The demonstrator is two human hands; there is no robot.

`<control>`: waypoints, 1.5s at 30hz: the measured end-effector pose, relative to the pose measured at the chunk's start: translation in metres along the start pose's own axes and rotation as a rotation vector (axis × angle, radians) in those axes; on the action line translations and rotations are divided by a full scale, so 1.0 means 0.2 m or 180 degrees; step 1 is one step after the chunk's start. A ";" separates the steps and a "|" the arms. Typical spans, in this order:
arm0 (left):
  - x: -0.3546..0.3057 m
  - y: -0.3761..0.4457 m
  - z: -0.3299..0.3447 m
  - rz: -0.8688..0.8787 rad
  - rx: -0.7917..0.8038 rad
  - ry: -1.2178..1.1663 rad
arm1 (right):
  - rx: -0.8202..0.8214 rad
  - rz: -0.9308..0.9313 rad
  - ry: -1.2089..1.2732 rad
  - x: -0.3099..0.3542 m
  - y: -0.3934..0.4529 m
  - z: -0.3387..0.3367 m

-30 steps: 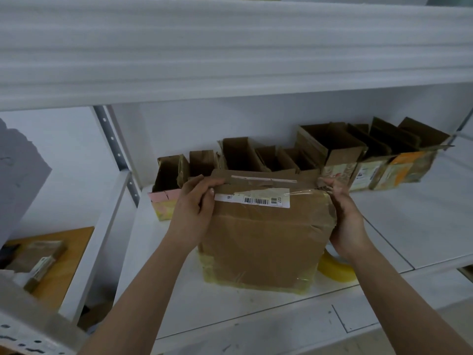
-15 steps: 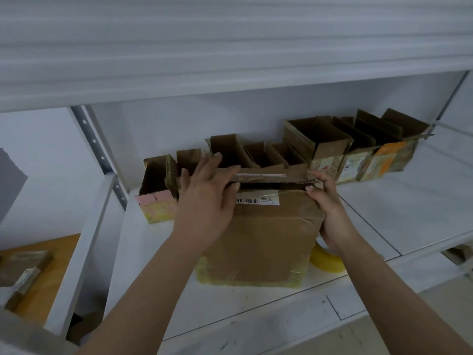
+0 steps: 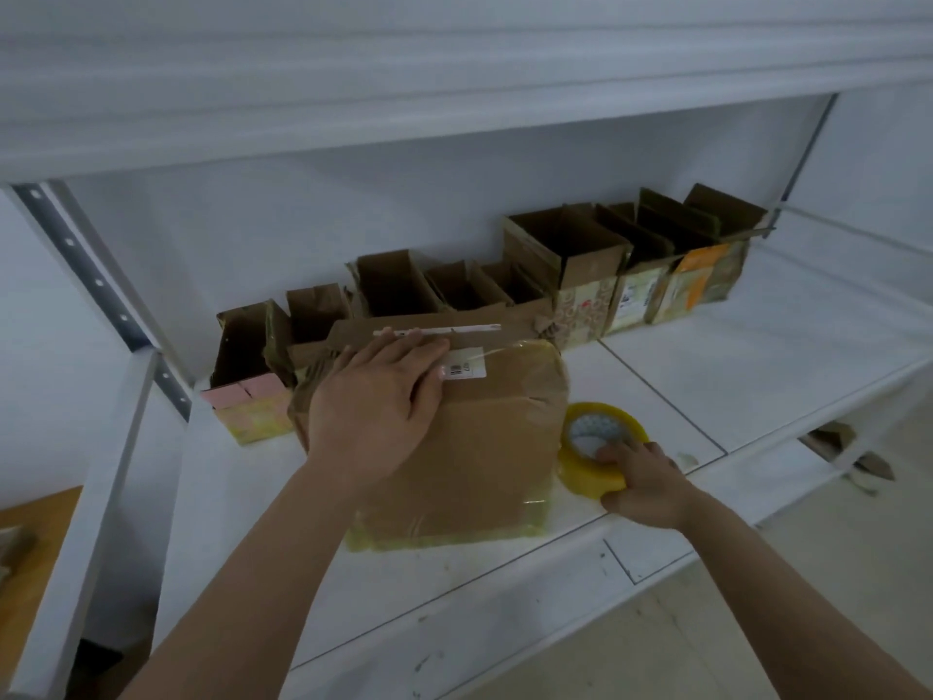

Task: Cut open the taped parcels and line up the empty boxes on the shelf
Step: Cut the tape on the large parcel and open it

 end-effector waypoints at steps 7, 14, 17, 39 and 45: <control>-0.01 -0.01 0.00 -0.0016 -0.0035 0.0013 | -0.0862 0.0247 -0.1506 0.07 0.02 0.09; 0.01 0.00 -0.02 -0.0190 0.0177 -0.0031 | -0.0744 0.0273 -0.1115 -0.06 -0.03 0.01; 0.00 0.00 -0.04 -0.0207 0.0212 -0.0110 | -0.1225 0.0346 0.1576 -0.07 -0.12 -0.20; 0.00 -0.03 -0.14 -0.0771 -0.0299 -0.3229 | -0.0794 -0.2196 0.1217 0.81 -0.50 -1.00; 0.04 0.02 -0.11 -0.0898 -0.0768 -0.3001 | 0.0320 -0.2620 0.1057 0.67 -0.39 -1.04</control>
Point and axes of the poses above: each hand's wrist, its own y-axis towards the middle knuckle, its own z-axis out of the palm, x = y × z, the point moved 1 cm from there along y, towards the middle knuckle, and after that the axes turned 12 degrees about -y, right-handed, at the moved point
